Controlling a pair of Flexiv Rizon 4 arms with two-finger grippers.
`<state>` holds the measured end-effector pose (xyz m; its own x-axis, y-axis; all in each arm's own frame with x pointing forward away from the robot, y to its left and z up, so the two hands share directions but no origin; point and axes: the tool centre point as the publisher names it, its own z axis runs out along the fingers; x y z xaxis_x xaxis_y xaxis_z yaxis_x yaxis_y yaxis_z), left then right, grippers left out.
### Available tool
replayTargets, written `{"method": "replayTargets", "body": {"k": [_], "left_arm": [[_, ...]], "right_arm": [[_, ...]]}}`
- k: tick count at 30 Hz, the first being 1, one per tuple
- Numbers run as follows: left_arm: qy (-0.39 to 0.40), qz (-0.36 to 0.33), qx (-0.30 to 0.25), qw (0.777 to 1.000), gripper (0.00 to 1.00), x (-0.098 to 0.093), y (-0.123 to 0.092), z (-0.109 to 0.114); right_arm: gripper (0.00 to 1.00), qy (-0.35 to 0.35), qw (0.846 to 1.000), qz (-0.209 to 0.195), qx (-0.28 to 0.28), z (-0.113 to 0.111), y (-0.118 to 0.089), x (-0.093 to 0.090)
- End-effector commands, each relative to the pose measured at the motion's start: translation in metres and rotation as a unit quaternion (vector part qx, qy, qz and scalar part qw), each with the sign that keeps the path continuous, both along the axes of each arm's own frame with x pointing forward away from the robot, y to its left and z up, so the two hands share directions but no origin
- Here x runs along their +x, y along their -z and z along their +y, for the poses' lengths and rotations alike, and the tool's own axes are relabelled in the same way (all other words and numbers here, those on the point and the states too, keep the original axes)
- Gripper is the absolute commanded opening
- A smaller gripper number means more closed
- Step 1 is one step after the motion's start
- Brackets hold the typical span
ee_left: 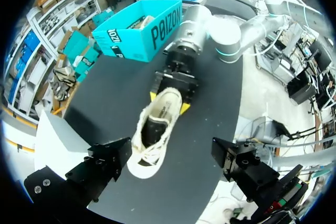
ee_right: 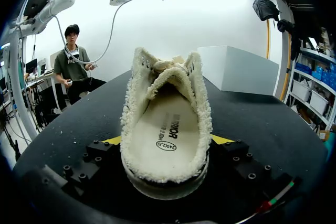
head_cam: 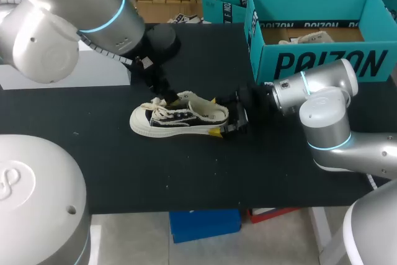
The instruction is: Take the shoe out of the shoebox, open the shoe tongue, remove and reinsert the insole, then place the shoe into the shoebox
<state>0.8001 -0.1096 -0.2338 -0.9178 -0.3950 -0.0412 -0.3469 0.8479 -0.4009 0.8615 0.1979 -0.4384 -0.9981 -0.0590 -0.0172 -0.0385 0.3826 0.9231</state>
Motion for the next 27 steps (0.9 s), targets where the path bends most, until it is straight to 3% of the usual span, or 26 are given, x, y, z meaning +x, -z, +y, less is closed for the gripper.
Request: {"method": "replayTargets", "body": {"k": [1,18,23,25,27], "left_arm": [[0.008,0.012,0.034,0.999,1.00,0.006,-0.004,-0.016],[0.006,0.011,0.036,0.999,1.00,0.007,-0.003,-0.015],[-0.090,0.034,0.121,0.988,1.00,0.024,0.007,-0.013],[-0.109,0.046,0.122,0.985,1.00,0.026,0.010,-0.010],[-0.139,0.057,0.158,0.976,1.00,0.028,0.017,-0.010]], "right_arm": [[0.00,0.000,1.000,0.000,0.000,0.002,0.002,0.001],[0.00,0.000,1.000,0.000,0.000,0.002,0.002,0.001],[0.00,0.000,1.000,0.000,0.000,0.002,0.002,0.001],[0.00,0.000,1.000,0.000,0.000,0.002,0.002,0.001],[0.00,0.000,1.000,0.000,0.000,0.002,0.002,0.001]]}}
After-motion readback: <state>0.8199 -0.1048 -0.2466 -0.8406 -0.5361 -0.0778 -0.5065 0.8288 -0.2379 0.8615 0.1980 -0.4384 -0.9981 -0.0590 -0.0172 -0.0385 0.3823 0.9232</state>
